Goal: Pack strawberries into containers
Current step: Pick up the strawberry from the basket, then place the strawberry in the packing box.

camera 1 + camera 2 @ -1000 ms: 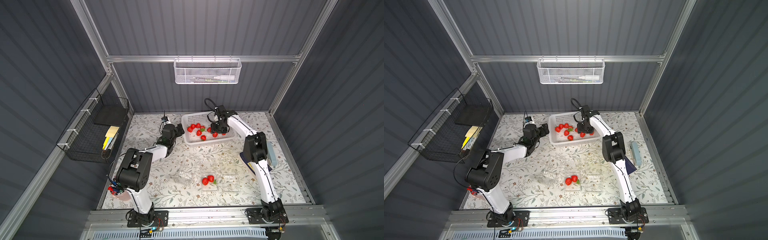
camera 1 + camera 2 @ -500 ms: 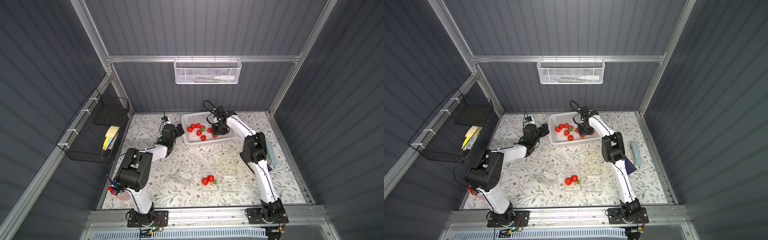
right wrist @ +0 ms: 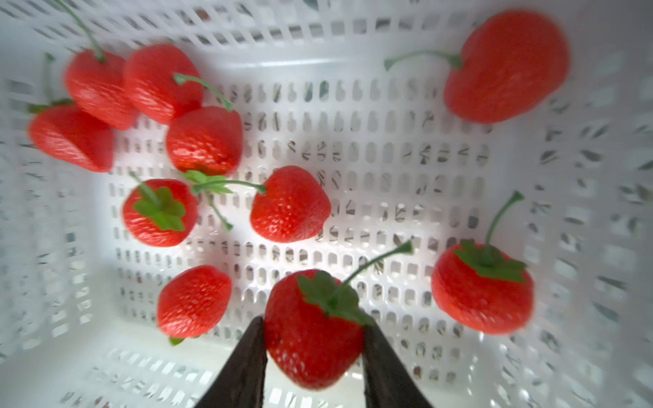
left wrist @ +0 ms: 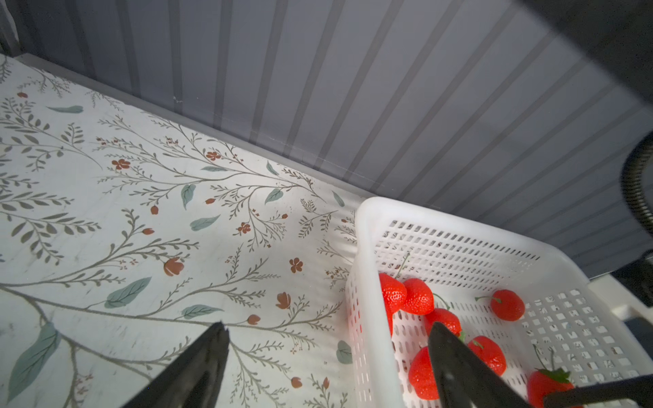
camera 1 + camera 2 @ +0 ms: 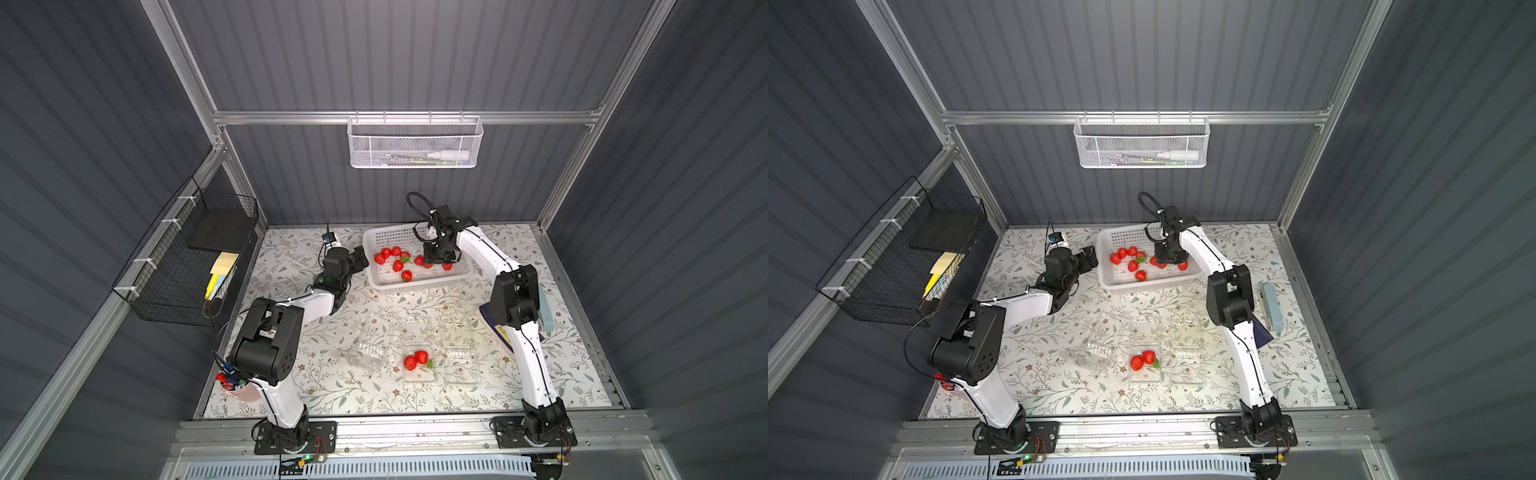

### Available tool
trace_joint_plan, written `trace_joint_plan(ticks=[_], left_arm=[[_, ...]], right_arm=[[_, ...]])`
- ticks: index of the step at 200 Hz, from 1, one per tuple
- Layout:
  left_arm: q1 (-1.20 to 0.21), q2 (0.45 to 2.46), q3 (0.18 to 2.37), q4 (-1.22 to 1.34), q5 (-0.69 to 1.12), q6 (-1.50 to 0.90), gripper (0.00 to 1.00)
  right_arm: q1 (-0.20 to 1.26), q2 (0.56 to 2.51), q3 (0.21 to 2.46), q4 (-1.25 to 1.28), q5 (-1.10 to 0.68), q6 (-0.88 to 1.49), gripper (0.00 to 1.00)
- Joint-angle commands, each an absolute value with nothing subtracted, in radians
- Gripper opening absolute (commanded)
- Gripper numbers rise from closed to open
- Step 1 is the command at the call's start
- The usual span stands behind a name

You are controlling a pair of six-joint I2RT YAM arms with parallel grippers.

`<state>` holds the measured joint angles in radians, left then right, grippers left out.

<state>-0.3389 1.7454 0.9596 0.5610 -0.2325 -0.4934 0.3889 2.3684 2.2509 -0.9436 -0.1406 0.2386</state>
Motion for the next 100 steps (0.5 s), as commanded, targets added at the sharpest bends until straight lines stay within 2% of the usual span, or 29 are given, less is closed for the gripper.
trace_joint_plan(ticks=[1, 30, 46, 61, 100], left_arm=[[-0.342, 1.668, 0.945, 0.574, -0.231, -0.488, 0.92], [-0.342, 1.602, 0.920, 0.609, -0.203, -0.488, 0.93], [-0.342, 1.558, 0.898, 0.620, -0.121, -0.515, 0.99], [-0.339, 1.514, 0.882, 0.667, -0.104, -0.521, 1.00], [-0.332, 1.454, 0.912, 0.665, -0.160, -0.544, 1.00]], right_arm=[[0.399, 2.210, 2.187, -0.890, -0.160, 0.241, 0.23], [0.450, 2.036, 2.030, -0.854, -0.154, 0.227, 0.23], [0.506, 1.928, 1.912, -0.833, -0.111, 0.216, 0.23], [0.564, 1.831, 1.789, -0.807, -0.093, 0.204, 0.23], [0.724, 1.605, 1.442, -0.710, -0.108, 0.202, 0.22]])
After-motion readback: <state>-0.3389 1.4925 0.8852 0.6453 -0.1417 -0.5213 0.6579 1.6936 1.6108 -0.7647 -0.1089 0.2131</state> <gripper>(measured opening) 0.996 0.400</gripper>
